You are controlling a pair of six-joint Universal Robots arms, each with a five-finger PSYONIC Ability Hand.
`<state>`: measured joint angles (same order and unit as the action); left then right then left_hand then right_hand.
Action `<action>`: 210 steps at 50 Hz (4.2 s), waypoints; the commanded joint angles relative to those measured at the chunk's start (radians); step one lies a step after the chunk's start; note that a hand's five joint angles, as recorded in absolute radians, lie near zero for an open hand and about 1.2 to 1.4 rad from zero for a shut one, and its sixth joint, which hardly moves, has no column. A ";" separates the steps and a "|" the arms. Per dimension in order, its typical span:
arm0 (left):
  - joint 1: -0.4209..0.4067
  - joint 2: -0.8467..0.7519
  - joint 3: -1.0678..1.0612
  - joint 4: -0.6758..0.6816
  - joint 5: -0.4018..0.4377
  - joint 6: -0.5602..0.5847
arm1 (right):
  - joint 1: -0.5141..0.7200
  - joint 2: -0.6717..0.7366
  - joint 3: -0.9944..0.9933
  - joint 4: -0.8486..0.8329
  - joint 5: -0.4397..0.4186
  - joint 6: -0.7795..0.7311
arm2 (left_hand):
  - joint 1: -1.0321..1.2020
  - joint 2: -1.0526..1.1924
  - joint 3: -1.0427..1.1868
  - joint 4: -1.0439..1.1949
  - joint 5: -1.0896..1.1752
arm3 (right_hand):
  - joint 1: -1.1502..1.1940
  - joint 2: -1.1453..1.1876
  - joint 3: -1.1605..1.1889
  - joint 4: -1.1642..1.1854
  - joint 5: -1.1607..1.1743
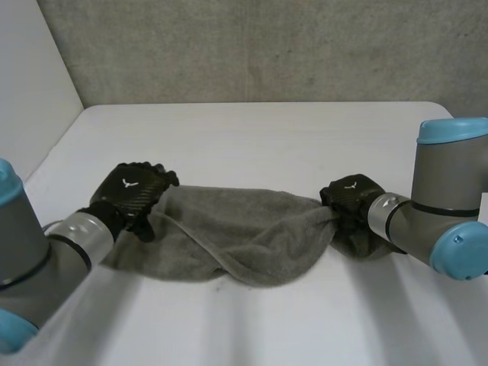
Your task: Fold the towel.
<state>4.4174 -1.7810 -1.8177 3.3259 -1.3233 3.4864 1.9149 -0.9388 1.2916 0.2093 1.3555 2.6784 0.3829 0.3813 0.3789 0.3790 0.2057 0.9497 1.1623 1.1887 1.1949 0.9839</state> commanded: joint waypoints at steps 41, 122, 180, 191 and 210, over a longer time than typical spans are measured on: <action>0.037 -0.337 0.182 0.007 0.173 0.023 | 0.000 -0.005 0.015 0.002 -0.003 -0.005 | 1.013 1.015 1.017 1.017 1.016 | 0.447 0.234 0.208 0.201 0.238; -0.217 0.318 0.075 -0.009 -0.033 -0.208 | 0.204 -0.029 0.225 -0.533 0.151 0.611 | 1.013 1.015 1.017 1.017 1.016 | 0.447 0.234 0.208 0.201 0.238; -0.194 0.000 0.407 0.242 -0.310 -0.216 | 0.039 -0.213 -0.328 -0.029 -0.174 -0.235 | 1.013 1.015 1.017 1.017 1.016 | 0.447 0.234 0.208 0.201 0.238; -0.190 -0.073 -0.015 0.259 -0.237 0.040 | 0.047 -0.005 -0.304 0.384 -0.190 -0.271 | 1.013 1.015 1.017 1.017 1.016 | 0.447 0.234 0.208 0.201 0.238; -0.200 -0.008 -0.060 0.262 -0.221 0.077 | -0.010 -0.144 0.036 0.050 -0.180 0.110 | 1.013 1.015 1.017 1.017 1.016 | -0.535 -0.748 -0.774 -0.780 -0.744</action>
<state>4.2203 -1.8249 -1.8860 3.5859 -1.5433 3.5717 1.9388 -0.9507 1.1234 0.4587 1.1724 2.5735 1.1949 1.2179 1.2168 1.2172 1.0411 0.4989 0.5738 0.5640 0.5687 0.4019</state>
